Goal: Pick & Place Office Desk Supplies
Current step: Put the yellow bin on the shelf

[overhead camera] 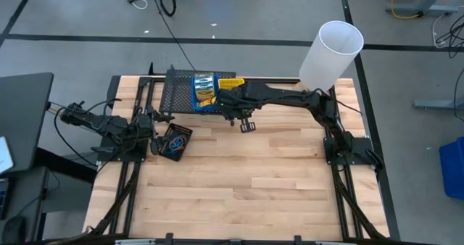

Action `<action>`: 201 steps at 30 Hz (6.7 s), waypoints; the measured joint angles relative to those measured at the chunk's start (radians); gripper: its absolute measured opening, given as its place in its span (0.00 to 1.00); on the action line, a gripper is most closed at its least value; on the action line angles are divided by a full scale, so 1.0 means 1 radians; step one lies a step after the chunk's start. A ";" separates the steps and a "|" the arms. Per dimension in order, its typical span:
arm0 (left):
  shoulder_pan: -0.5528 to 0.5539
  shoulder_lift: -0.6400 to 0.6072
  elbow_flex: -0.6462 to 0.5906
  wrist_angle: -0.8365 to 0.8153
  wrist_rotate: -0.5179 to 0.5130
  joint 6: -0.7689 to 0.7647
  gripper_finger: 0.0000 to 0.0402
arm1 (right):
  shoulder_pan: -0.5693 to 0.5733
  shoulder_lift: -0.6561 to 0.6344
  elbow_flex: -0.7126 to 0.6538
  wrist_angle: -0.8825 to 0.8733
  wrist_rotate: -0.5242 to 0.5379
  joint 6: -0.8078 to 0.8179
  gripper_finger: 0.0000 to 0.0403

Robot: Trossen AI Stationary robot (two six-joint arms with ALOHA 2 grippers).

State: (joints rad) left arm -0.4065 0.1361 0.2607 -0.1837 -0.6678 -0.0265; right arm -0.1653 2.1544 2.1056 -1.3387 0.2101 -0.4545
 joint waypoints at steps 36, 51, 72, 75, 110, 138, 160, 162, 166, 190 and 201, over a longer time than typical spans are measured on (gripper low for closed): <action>0.000 0.000 0.000 0.001 0.007 -0.006 0.83 | 0.045 0.000 0.000 0.119 0.093 -0.191 0.00; 0.000 0.000 0.000 0.001 0.007 -0.009 0.83 | 0.037 0.000 0.002 0.118 0.119 -0.185 0.00; 0.000 0.000 -0.001 0.026 0.007 -0.002 0.83 | -0.007 0.061 0.078 0.066 0.023 -0.152 0.00; 0.000 0.000 -0.001 0.030 0.007 0.000 0.83 | -0.008 0.063 0.078 0.083 0.024 -0.153 0.00; 0.000 0.000 -0.001 0.034 0.014 0.000 0.83 | 0.034 0.065 0.090 0.149 0.185 -0.179 0.35; 0.000 0.000 -0.001 0.030 0.016 0.000 0.83 | 0.141 0.022 0.237 0.259 0.315 -0.113 0.36; 0.000 0.008 0.000 0.205 0.266 0.143 0.83 | -0.196 -0.056 0.156 -0.059 0.124 0.239 0.00; 0.000 0.010 0.000 0.203 0.266 0.143 0.83 | -0.211 -0.057 0.125 0.013 0.025 0.221 0.00; 0.000 0.010 0.000 0.203 0.266 0.140 0.83 | -0.213 -0.057 0.067 0.106 -0.035 0.198 0.00; 0.000 0.011 0.000 0.202 0.250 0.121 0.83 | -0.152 -0.057 0.031 0.260 -0.247 0.124 0.00; 0.000 0.011 0.000 0.202 0.250 0.121 0.83 | -0.207 -0.045 0.031 0.231 -0.189 0.108 0.00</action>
State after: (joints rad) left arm -0.4065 0.1467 0.2607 0.0185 -0.4179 0.0940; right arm -0.3727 2.1092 2.1363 -1.1073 0.0214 -0.3464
